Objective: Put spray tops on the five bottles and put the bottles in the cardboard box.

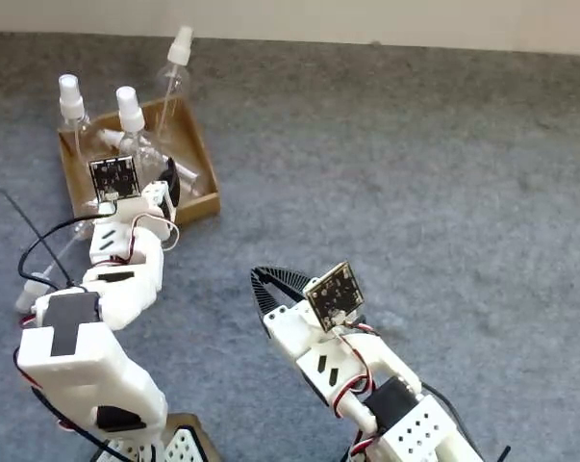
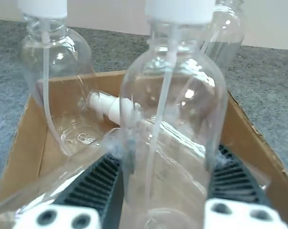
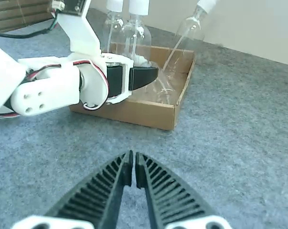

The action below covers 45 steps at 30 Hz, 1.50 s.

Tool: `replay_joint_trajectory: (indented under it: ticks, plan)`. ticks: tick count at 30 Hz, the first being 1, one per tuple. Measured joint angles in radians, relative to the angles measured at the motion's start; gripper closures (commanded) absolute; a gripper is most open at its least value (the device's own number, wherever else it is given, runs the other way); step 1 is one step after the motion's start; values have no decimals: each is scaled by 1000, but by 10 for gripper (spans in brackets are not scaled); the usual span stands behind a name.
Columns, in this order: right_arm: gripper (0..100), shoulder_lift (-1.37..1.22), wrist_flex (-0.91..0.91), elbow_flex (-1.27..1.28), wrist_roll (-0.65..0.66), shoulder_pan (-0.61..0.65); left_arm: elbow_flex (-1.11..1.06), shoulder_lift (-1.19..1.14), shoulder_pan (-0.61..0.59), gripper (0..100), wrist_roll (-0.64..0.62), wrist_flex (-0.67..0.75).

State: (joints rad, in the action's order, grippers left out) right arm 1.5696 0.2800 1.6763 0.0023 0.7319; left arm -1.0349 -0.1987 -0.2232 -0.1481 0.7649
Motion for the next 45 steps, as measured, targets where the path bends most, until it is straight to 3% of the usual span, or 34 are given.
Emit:
replay_joint_trajectory:
  ticks: [3, 6, 40, 45]
  plan:
    - [987, 0, 0, 0, 0, 0, 0, 0, 0, 716, -5, 0]
    - [987, 0, 2, 0, 0, 0, -8, 0, 0, 687, -6, 0]
    - [987, 0, 3, 0, 0, 0, -37, 0, 0, 688, -15, 5]
    - [987, 0, 3, 0, 0, 0, -37, 0, 0, 769, -21, 5]
